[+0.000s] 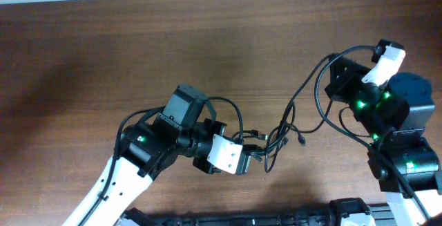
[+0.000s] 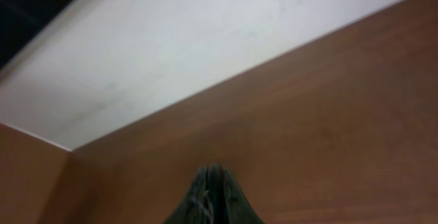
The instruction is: Untangle cables
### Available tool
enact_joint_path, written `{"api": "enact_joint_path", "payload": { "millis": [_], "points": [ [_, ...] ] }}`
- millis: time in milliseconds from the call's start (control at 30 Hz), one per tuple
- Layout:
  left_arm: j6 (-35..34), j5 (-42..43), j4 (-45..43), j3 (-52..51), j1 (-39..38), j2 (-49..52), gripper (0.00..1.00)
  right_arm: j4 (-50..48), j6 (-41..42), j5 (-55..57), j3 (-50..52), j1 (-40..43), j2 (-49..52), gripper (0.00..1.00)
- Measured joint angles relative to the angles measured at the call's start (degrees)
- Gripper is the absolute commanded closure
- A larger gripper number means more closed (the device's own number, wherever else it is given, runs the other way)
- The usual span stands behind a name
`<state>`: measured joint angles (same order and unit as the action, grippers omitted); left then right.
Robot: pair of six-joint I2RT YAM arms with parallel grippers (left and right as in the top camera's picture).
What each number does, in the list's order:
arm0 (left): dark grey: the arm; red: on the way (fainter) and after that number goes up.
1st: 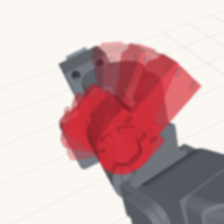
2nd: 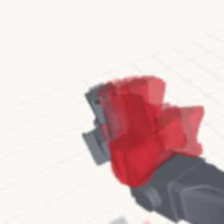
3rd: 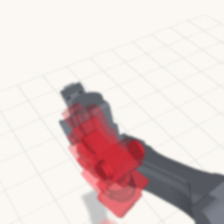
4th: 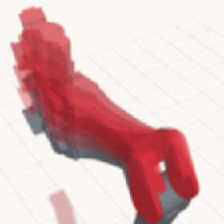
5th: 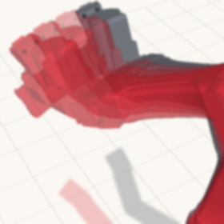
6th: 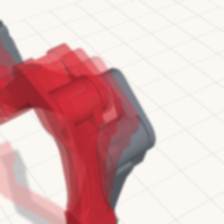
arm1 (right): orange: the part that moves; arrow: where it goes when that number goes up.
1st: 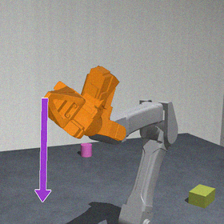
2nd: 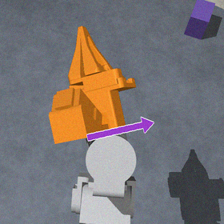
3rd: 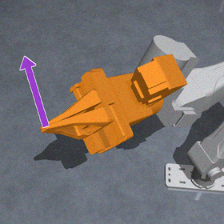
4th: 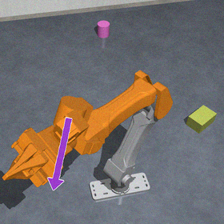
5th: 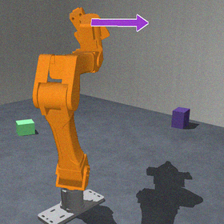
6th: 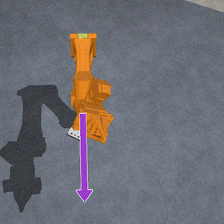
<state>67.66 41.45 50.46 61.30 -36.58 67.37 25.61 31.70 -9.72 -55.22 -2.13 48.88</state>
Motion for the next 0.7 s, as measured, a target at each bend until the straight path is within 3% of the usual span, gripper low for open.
{"api": "enact_joint_path", "payload": {
  "millis": [400, 700],
  "points": [
    [4.59, 4.42, 0.94, 0.0, 0.0, 0.0, 1.0, 9.33, 0.07, 9.99, -0.02, 0.0, 0.02, 0.96],
    [15.15, 14.01, 0.57, 0.0, 0.0, -0.2, 1.0, 12.17, 0.02, 13.03, -0.02, 0.07, 3.45, 0.96]
  ]
}}
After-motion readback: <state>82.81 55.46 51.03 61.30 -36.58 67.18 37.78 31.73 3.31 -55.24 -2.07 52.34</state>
